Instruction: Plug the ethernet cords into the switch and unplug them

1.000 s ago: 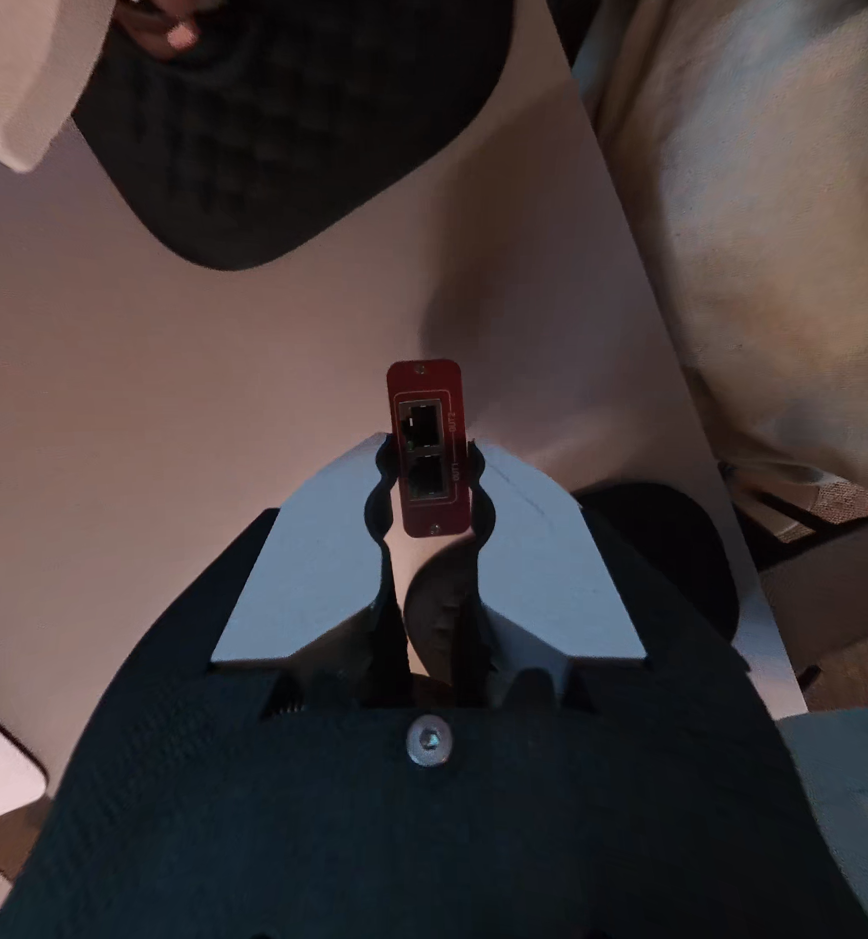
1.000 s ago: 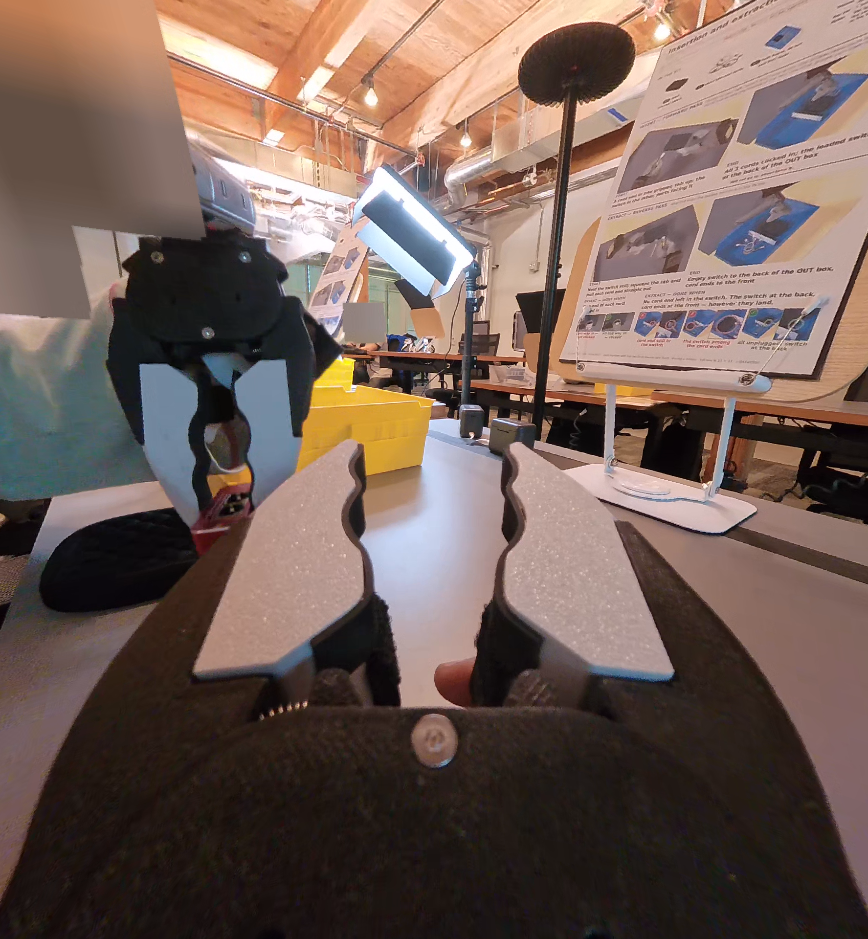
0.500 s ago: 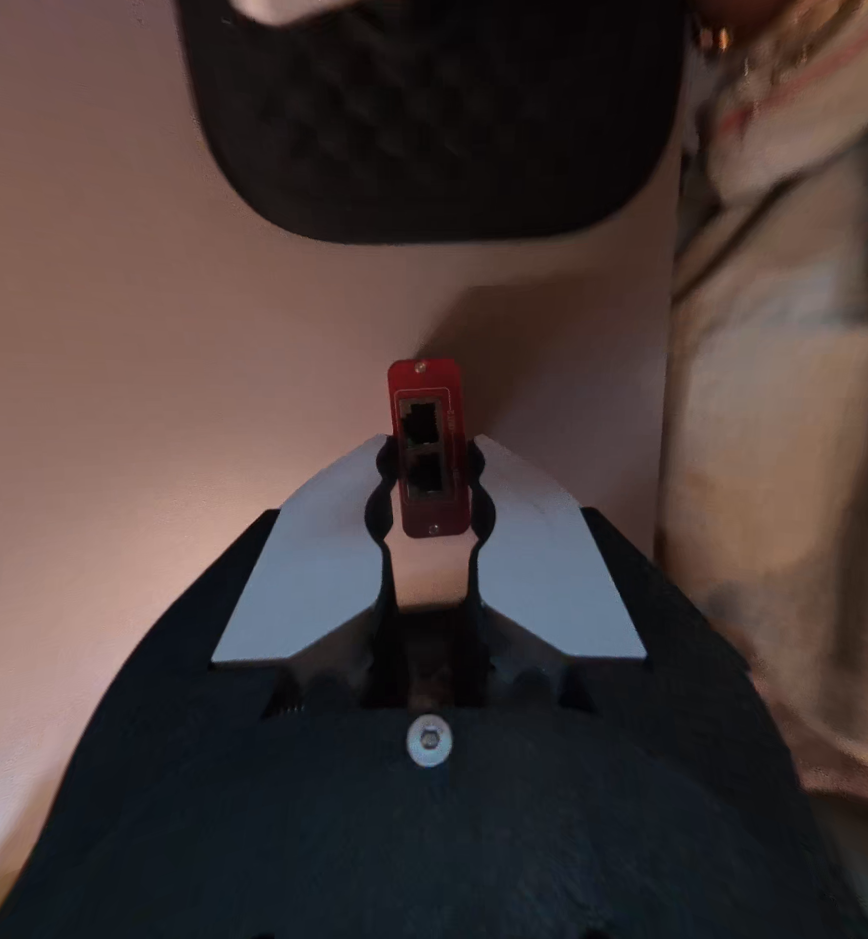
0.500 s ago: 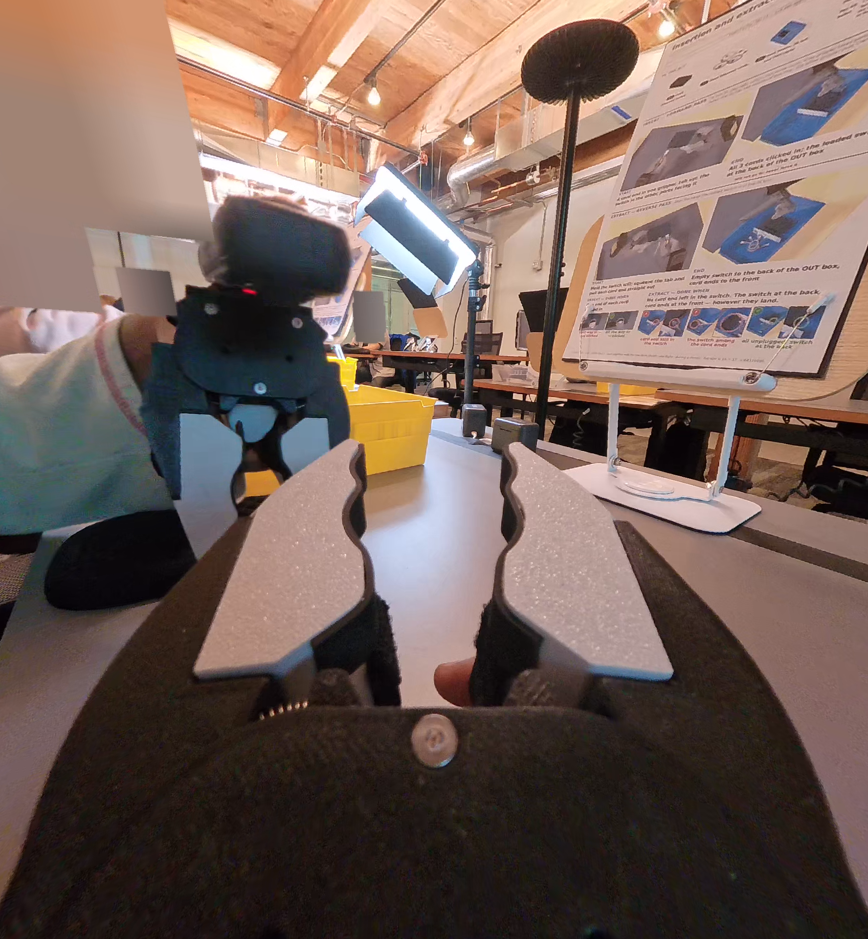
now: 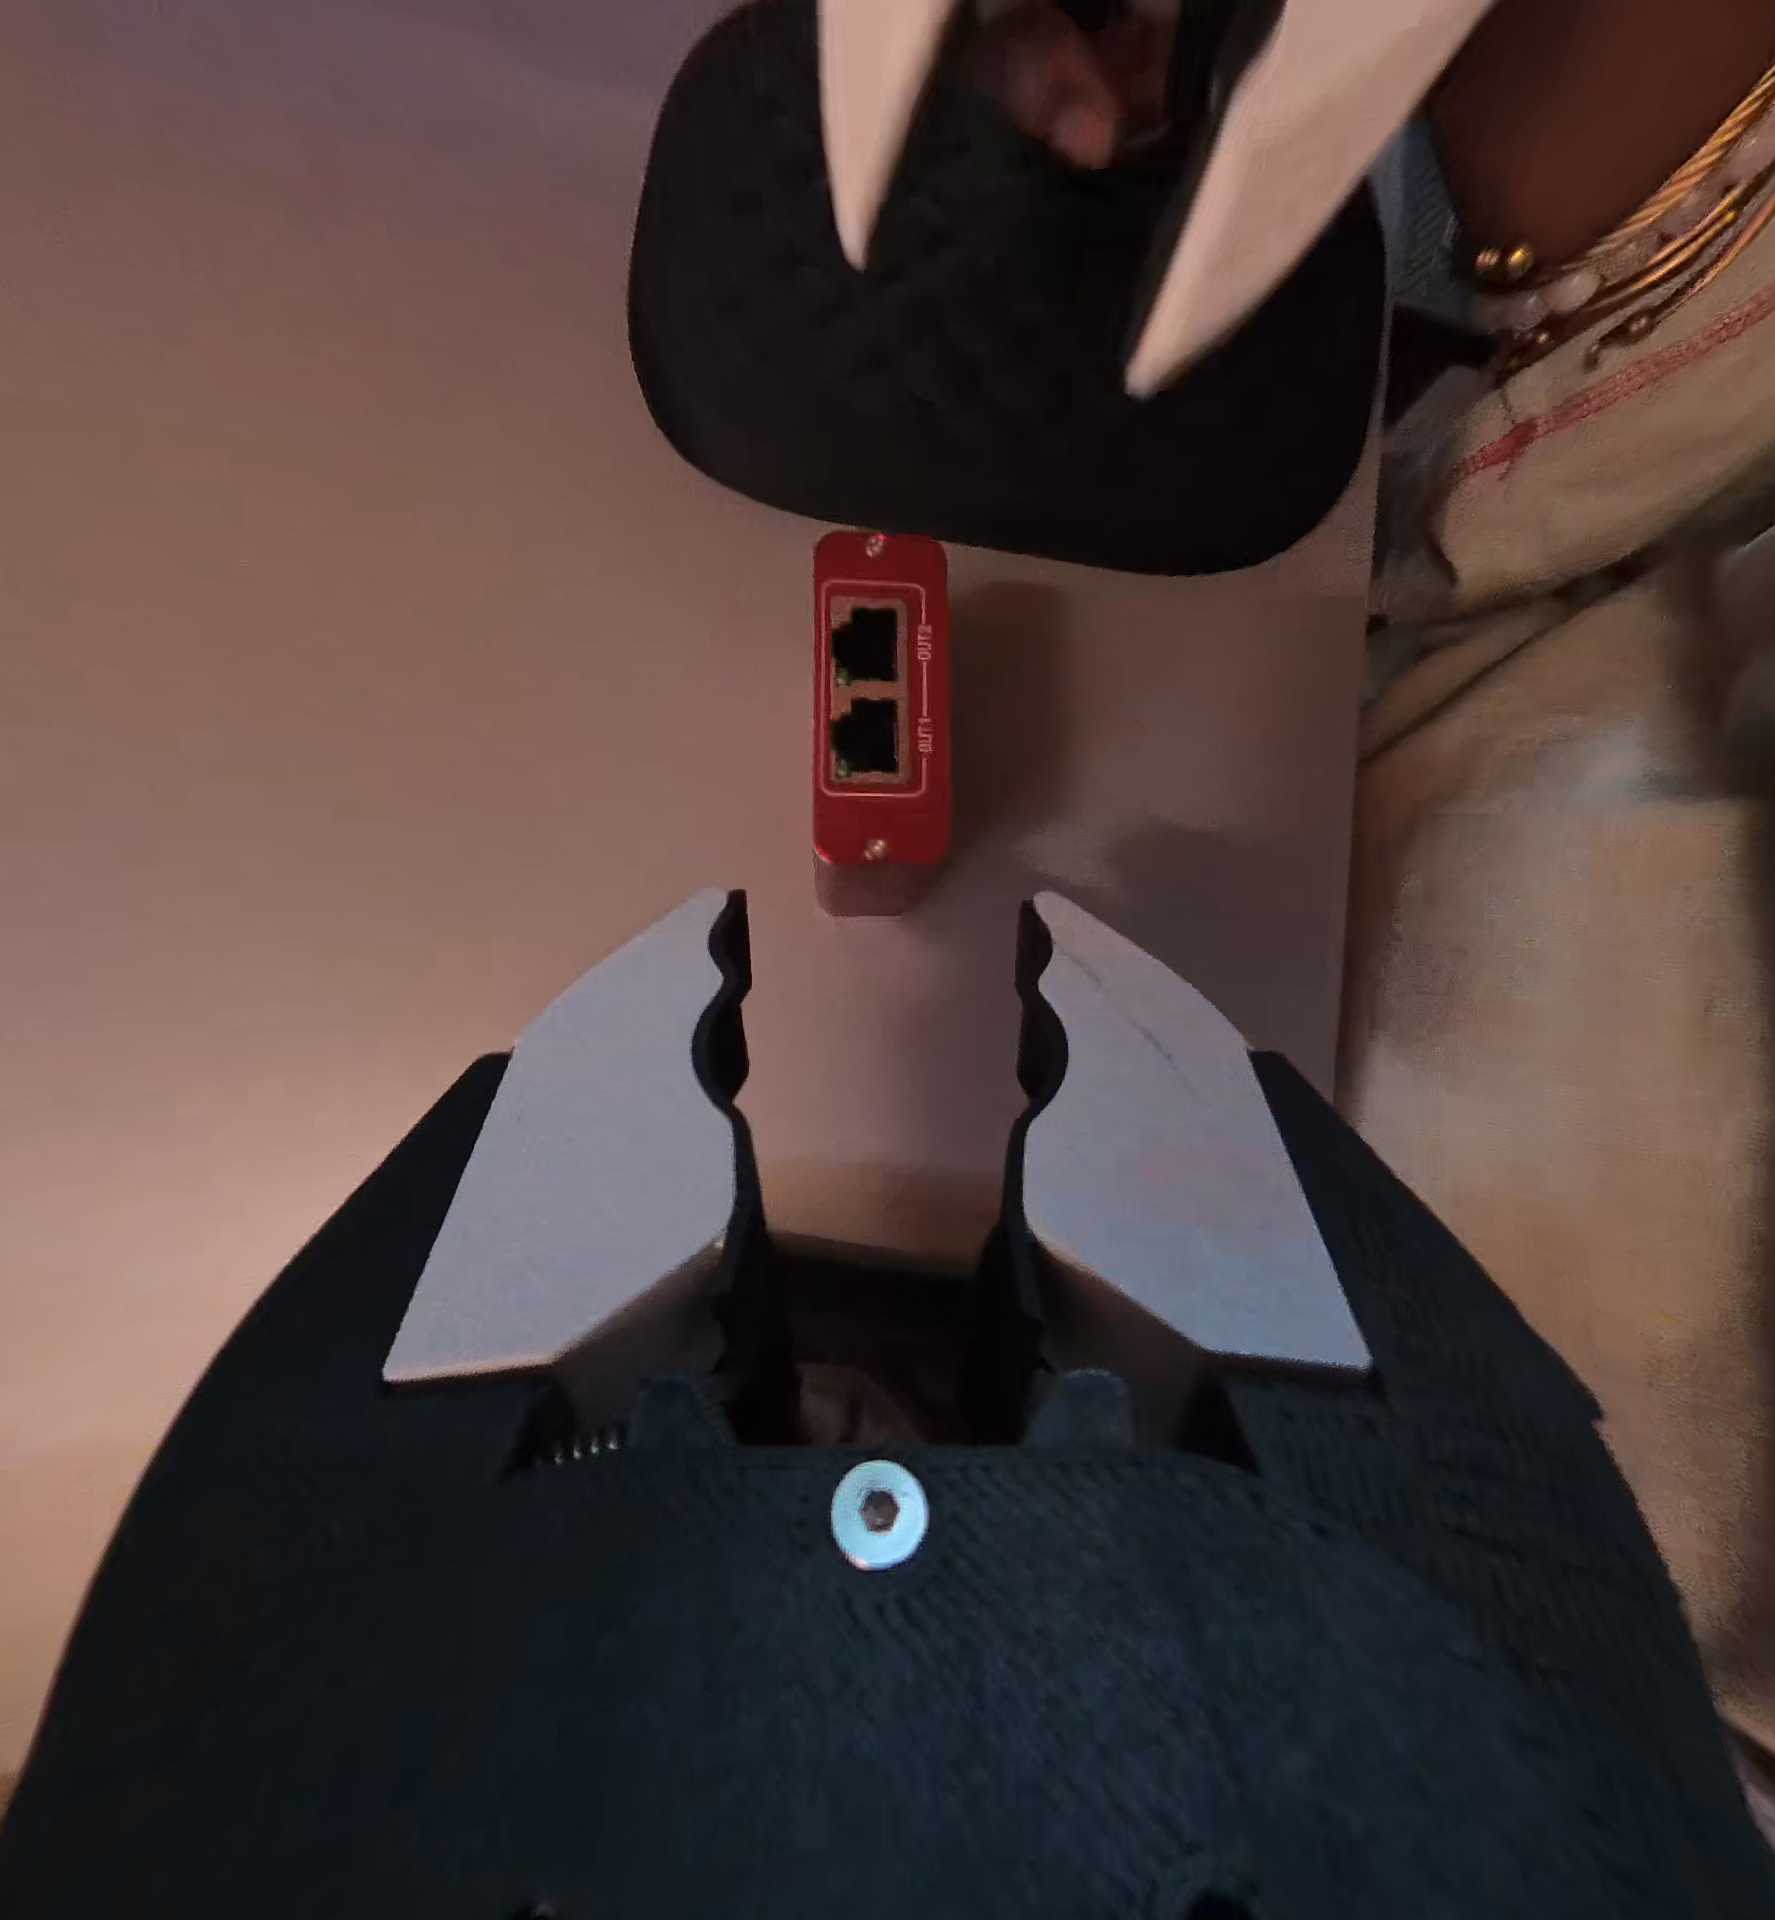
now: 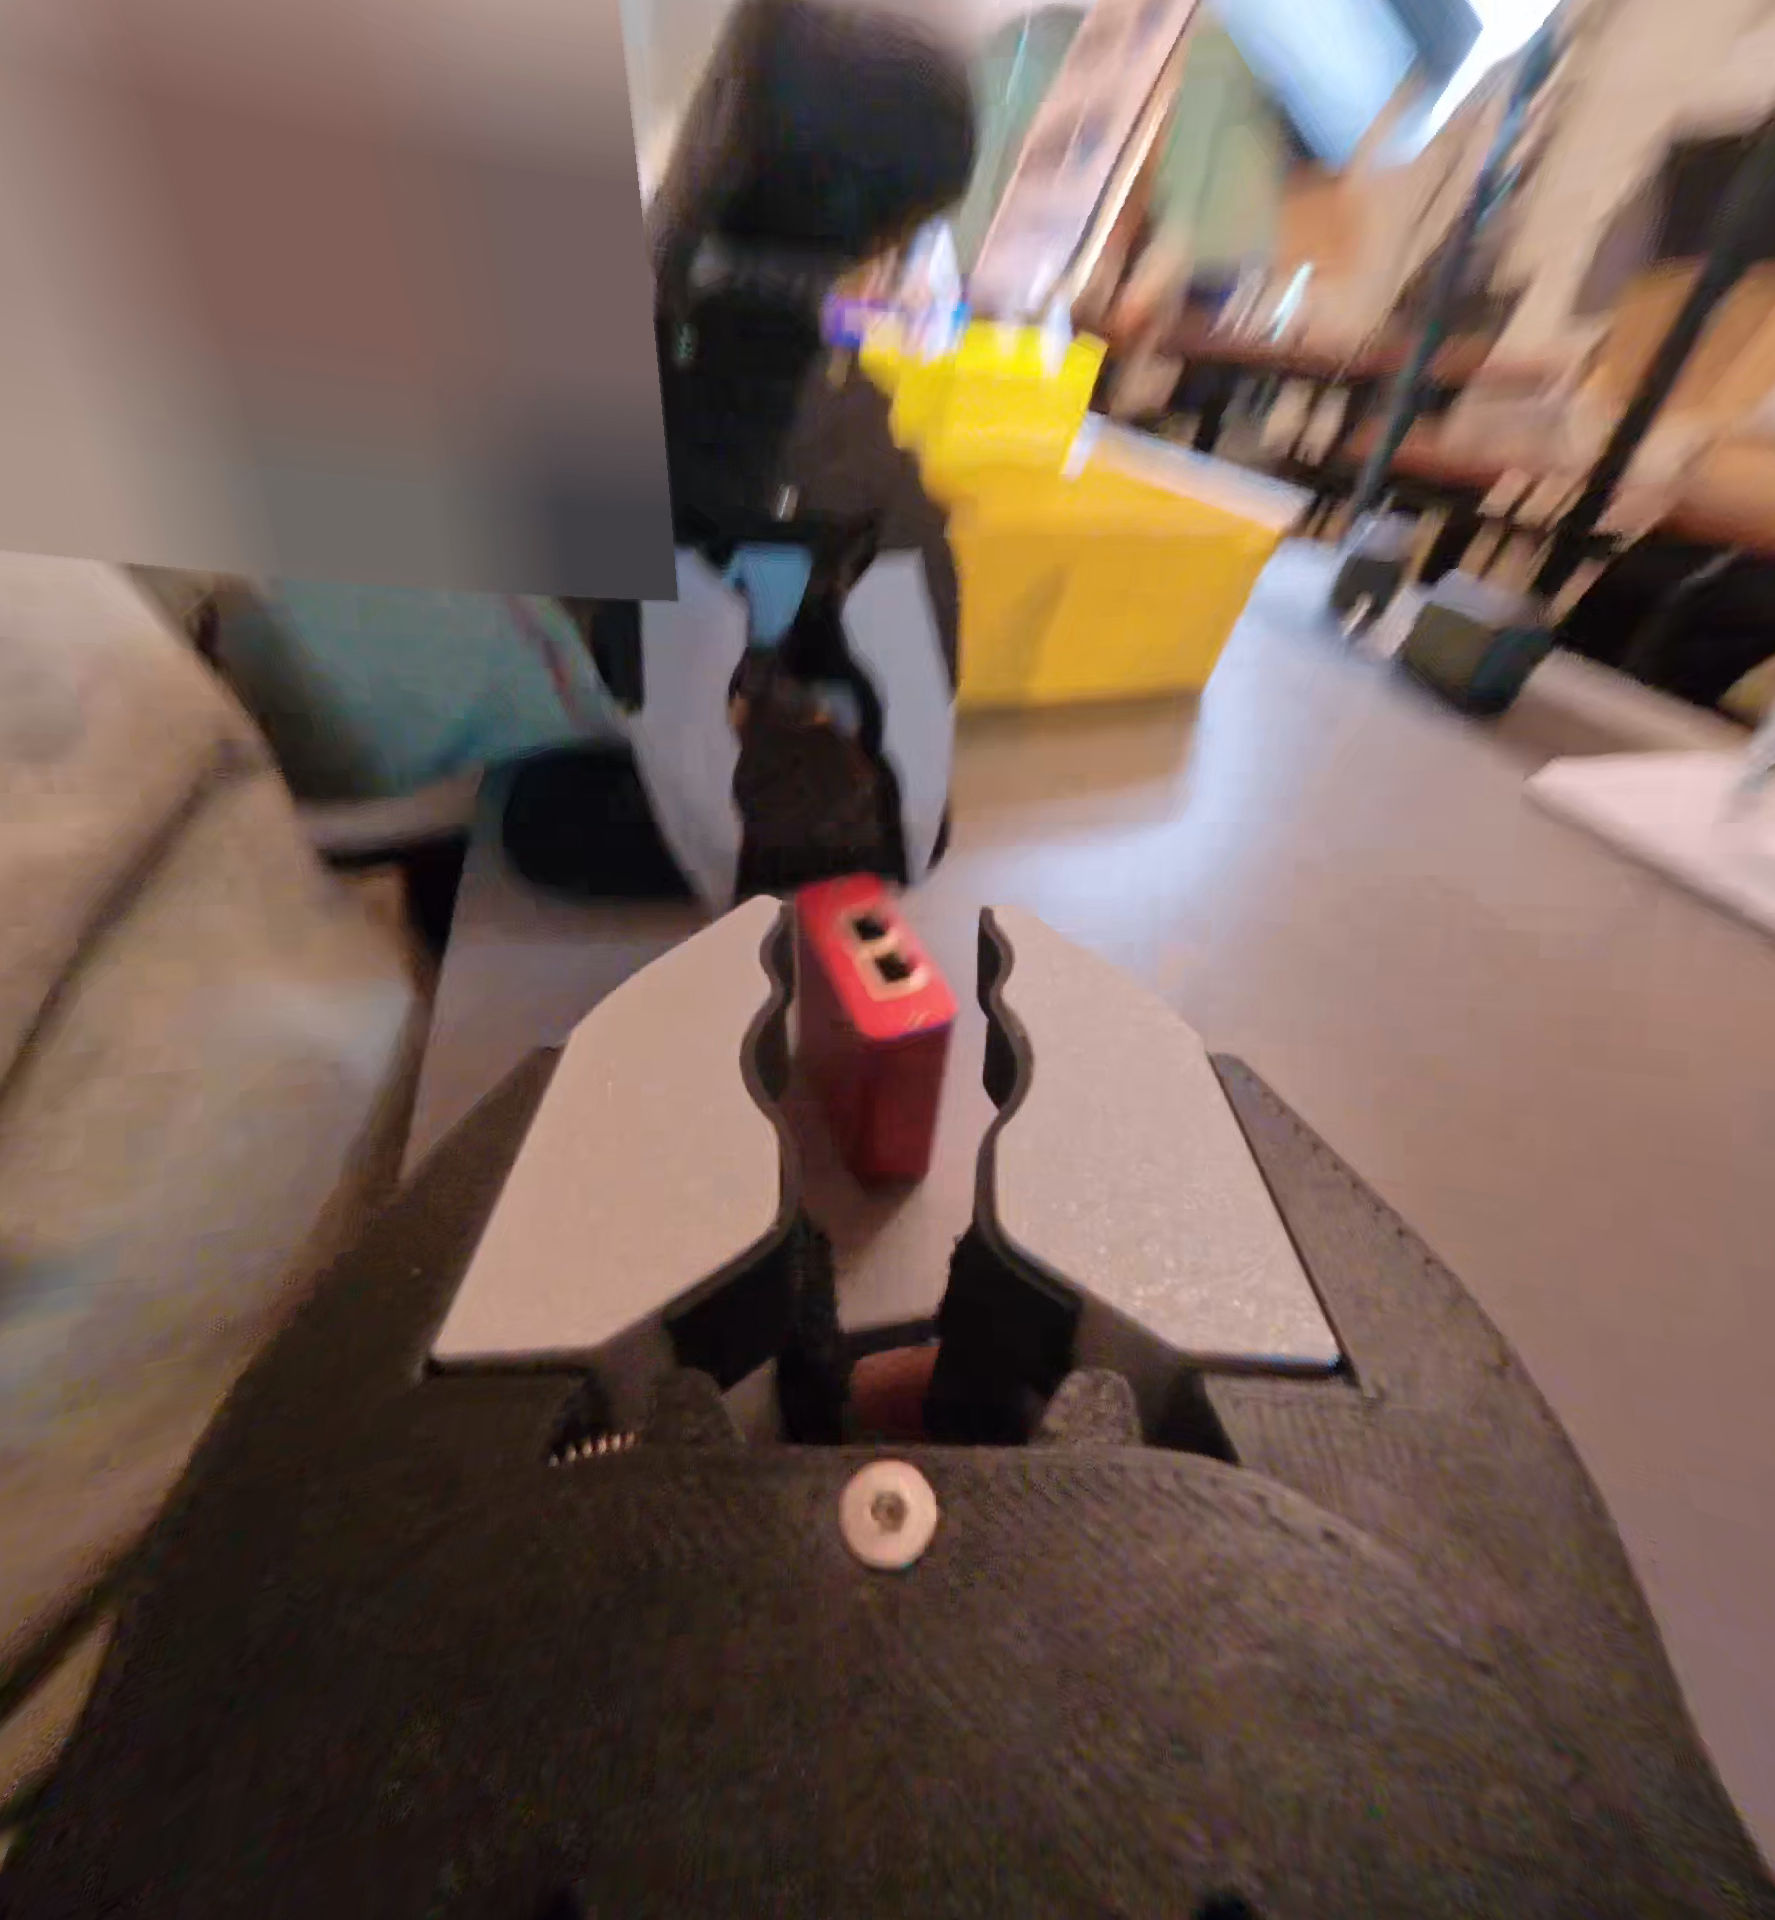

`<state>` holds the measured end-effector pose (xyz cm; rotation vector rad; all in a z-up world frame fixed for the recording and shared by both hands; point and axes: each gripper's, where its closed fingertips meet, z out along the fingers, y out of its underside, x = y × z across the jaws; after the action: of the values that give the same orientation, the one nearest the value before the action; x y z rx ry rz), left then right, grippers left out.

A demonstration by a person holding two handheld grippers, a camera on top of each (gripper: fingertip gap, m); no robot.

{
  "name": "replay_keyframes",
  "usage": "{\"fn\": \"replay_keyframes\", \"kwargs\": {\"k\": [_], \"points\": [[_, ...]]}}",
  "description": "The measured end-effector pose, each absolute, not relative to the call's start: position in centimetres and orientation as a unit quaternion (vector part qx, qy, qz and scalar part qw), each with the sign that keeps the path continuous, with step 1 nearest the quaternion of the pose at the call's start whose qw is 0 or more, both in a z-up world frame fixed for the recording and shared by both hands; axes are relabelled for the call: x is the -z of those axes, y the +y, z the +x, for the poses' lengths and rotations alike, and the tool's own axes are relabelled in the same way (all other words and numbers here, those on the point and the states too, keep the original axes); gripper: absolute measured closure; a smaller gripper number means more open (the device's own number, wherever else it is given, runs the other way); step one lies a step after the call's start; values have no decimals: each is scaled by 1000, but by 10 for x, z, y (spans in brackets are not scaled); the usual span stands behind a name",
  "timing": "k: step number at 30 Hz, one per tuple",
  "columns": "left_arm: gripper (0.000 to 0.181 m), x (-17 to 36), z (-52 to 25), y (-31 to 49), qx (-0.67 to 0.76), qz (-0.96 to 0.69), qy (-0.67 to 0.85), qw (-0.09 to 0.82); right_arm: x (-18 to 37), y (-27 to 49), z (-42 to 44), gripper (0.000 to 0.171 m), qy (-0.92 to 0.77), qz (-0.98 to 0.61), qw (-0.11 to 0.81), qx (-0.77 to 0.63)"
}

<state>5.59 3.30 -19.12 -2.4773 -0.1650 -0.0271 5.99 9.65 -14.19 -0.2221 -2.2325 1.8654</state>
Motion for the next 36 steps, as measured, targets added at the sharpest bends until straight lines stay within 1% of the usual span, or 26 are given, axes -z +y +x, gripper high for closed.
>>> {"fn": "replay_keyframes", "kwargs": {"k": [2, 5, 11, 17, 20, 24, 27, 30, 32, 36], "points": [[133, 192, 57, 36, 3, -930, -75, 359, 165, 97, 64, 136, -821, -79, 107, -556], [134, 193, 61, 45, -3, -917, -65, 392, 182, 93, 77, 137, -856, -69, 68, -509], [137, 200, 72, 53, 13, -919, -69, 388, 198, 88, 71, 136, -874, -74, 73, -474], [139, 201, 89, 66, 53, -907, -76, 412, 205, 86, 70, 117, -885, -74, 70, -454], [139, 206, 91, 71, 57, -907, -77, 411, 207, 86, 70, 111, -889, -74, 75, -446], [139, 208, 94, 74, 64, -904, -82, 414, 202, 84, 65, 91, -881, -82, 88, -458], [139, 208, 93, 68, 56, -902, -92, 417, 195, 77, 64, 84, -871, -64, 106, -475], [139, 200, 94, 57, 45, -895, -99, 432, 195, 69, 62, 88, -869, -48, 119, -477], [139, 192, 94, 47, 35, -887, -105, 448, 198, 70, 59, 101, -872, -56, 115, -472], [139, 180, 84, 8, -13, -884, -131, 448, 197, 78, 57, 102, -870, -70, 118, -474]]}}
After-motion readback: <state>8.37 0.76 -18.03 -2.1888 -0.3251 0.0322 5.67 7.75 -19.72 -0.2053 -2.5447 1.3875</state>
